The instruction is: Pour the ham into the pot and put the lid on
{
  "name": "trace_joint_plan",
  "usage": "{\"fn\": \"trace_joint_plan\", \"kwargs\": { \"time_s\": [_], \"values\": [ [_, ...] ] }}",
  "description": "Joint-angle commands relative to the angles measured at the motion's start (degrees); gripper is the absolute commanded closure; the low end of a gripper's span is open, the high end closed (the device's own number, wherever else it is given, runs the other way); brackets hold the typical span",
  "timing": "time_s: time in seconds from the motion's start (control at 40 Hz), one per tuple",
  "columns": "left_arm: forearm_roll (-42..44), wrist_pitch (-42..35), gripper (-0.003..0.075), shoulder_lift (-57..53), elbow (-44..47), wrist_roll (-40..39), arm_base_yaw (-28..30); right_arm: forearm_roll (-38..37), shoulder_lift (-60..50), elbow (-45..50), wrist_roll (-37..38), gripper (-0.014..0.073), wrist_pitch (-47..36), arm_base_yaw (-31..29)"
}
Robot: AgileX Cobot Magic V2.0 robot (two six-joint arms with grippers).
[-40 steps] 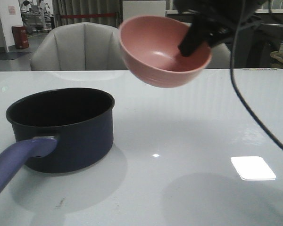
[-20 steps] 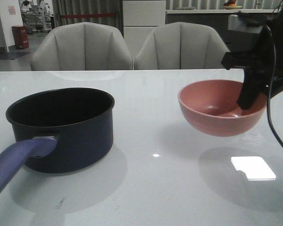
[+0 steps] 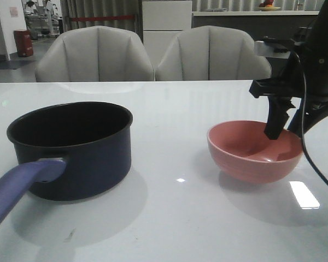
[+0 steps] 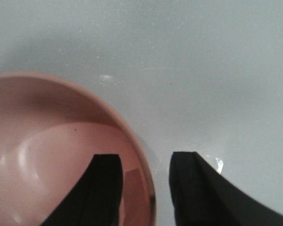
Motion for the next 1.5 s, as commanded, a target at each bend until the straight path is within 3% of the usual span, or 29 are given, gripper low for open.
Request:
{"fn": "trace_joint_plan", "kwargs": {
  "time_s": [0.0,0.23,0.85,1.18,1.32,1.4,1.48],
  "values": [
    [0.00,-4.18,0.0113,0.64,-1.47,-0.18,-0.43,-0.26,-4.16,-2.72,-0.08,0.0197,0.43,-0.29],
    [0.00,-4.18,0.0113,0.64,-1.47,-0.18,-0.43,-0.25,-15.70,1.38,-0.86,0.0197,-3.49,-0.24],
    [0.00,-4.44,0.0113,0.64,-1.47,-0.18,-0.43,-0.20,-65.17,38.50,-1.18,0.0197,-31.10,3.70],
    [0.00,-4.55,0.0113,0.64,1.02,-0.18,-0.43,-0.20,-89.41,54.06,-1.18,0.0197,-38.09,3.88],
    [0.00,-4.58,0.0113,0.64,1.19,-0.18,-0.43,-0.20,-95.42,59.18,-1.18,0.0197,-37.54,3.88],
    [0.00,-4.58,0.0113,0.64,1.19,-0.18,-0.43,-0.20,-96.65,61.31,-1.18,0.0227,-36.99,3.88],
    [0.00,-4.70,0.0113,0.64,1.19,-0.18,-0.43,-0.20,-96.79,62.38,-1.18,0.0328,-36.99,3.88]
  ]
}}
